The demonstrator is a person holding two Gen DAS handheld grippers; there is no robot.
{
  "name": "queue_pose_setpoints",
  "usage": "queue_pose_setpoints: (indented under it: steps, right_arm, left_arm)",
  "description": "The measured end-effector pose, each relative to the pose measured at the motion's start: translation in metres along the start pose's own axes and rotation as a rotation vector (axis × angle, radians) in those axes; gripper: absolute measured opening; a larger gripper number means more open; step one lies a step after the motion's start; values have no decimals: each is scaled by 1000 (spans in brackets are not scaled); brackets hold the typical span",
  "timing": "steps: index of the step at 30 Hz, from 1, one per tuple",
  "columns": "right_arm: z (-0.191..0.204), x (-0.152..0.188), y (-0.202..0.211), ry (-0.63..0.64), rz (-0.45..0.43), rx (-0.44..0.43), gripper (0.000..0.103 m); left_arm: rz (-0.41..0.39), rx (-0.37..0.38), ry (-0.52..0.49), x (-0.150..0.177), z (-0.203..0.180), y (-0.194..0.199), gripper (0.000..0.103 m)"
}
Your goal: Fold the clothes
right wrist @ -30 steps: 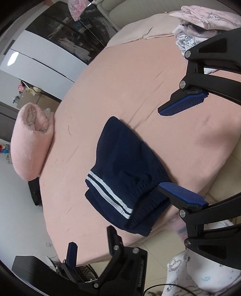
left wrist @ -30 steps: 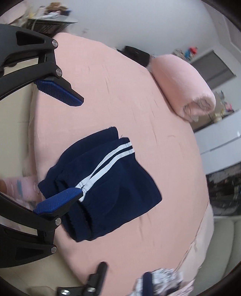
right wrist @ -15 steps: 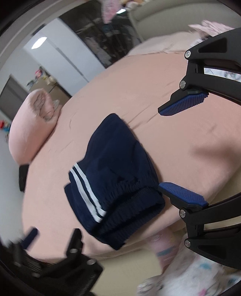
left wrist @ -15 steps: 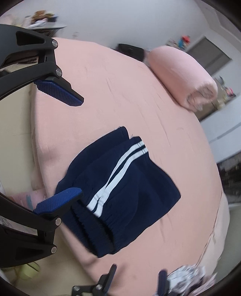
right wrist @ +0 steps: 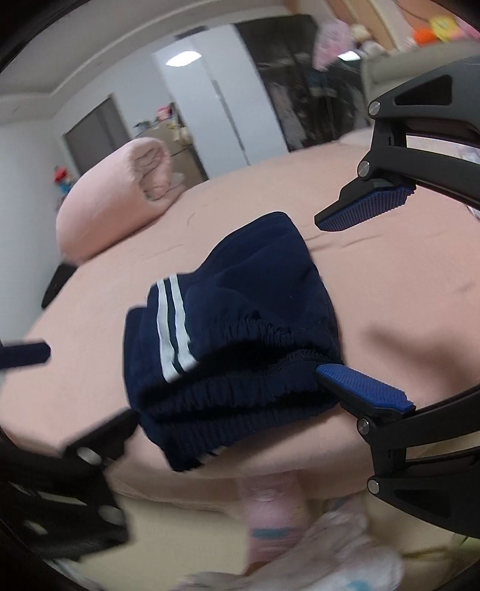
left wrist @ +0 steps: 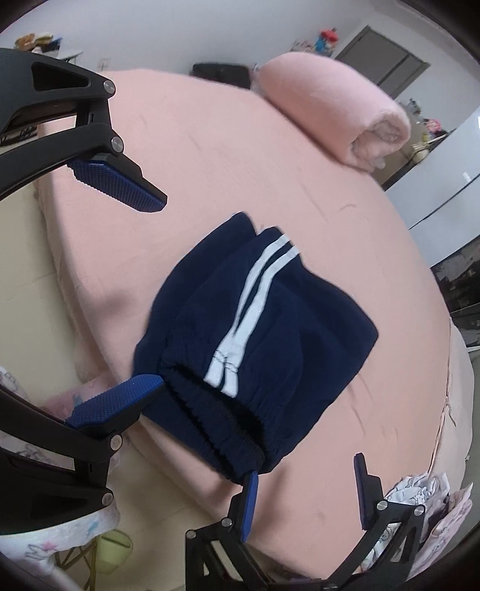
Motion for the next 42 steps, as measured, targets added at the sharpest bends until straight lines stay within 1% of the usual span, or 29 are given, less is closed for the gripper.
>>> queue_pose_setpoints:
  steps: [3,6,9,10,13,16,20,23,25,27,30,34,40,42]
  right_arm:
    - [9,-2,-2,75,-12,38,74]
    - [18,-4,-2,148,-26,73,74]
    - [21,-1,6,192,-48,100,74]
    - [22,1,9,195,-51,97,74]
    - [25,7,9,202,-39,85,74]
    - [33,13,9,255,-42,110,74]
    - [41,17,2,311,-47,111,74]
    - [44,12,-10,306,-45,135,74]
    - [42,9,-16,265,-36,107,75]
    - [42,4,-25,235,-31,105,79]
    - [47,0,-30,256,-57,143,82]
    - [48,-5,-33,262,-90,155,92]
    - [48,-12,-39,271,-139,173,92]
    - [49,-9,-37,286,-169,159,92]
  left_arm:
    - [18,17,3,5,1,-2,90]
    - [22,8,-1,7,1,-2,90]
    - [31,-2,6,8,4,-4,90]
    - [26,4,3,8,4,-3,90]
    - [1,33,-18,9,1,0,90]
    - [-24,65,-42,9,-3,4,90]
    - [-30,87,-129,5,-22,4,90]
    - [-17,90,-167,3,-32,0,90]
    - [-11,98,-175,3,-34,-3,90]
    - [-1,92,-171,3,-33,-6,90]
    - [17,74,-151,2,-27,-12,90]
    - [32,51,-140,3,-24,-15,90]
    - [43,46,-173,5,-28,-17,90]
    - [44,43,-175,5,-28,-18,90]
Point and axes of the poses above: each gripper's, at about its wrist camera, not at the fingertips, and y roughly against the way its jaws point, z to its left, x to its underside, the point moved 2 cm from there along -y, roughly the way its jaws point, and after that the axes turned 1 degree about z, right-handed, at the moved point
